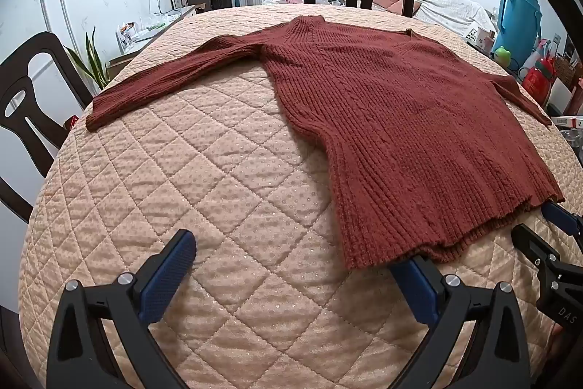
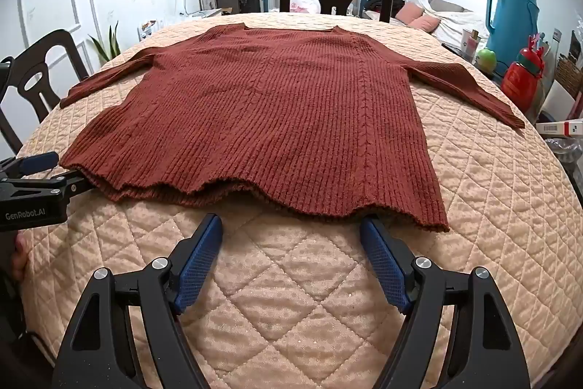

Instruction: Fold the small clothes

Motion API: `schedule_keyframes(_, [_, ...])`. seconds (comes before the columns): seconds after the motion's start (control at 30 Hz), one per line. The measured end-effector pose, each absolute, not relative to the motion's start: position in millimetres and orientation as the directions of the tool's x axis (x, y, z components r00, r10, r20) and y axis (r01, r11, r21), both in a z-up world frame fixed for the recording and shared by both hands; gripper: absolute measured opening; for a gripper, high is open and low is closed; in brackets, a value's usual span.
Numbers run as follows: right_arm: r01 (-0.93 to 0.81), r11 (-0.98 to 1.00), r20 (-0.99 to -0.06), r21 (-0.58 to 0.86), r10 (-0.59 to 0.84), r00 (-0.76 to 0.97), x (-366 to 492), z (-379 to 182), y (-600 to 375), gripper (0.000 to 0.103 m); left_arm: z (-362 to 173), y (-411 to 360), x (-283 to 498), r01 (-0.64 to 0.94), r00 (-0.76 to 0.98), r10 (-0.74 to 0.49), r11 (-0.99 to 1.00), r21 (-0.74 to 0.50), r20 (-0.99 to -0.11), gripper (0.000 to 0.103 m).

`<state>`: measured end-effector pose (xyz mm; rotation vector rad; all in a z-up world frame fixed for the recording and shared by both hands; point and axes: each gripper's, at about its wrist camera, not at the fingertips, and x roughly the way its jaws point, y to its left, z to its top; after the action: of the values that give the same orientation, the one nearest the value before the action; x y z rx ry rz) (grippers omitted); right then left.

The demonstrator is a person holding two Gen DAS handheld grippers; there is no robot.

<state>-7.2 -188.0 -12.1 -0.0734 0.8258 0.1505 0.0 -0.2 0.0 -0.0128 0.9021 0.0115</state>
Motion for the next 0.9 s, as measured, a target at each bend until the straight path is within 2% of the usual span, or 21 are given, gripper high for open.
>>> schedule_keyframes(0.9, [-0.165, 0.986, -0.738, 0.000, 0.111, 0.666, -6.4, -10.4, -189.5, 0.078, 0.0, -0.1, 0.0, -0.015, 0.621, 0.003, 1.000, -0.009, -0.784, 0.103])
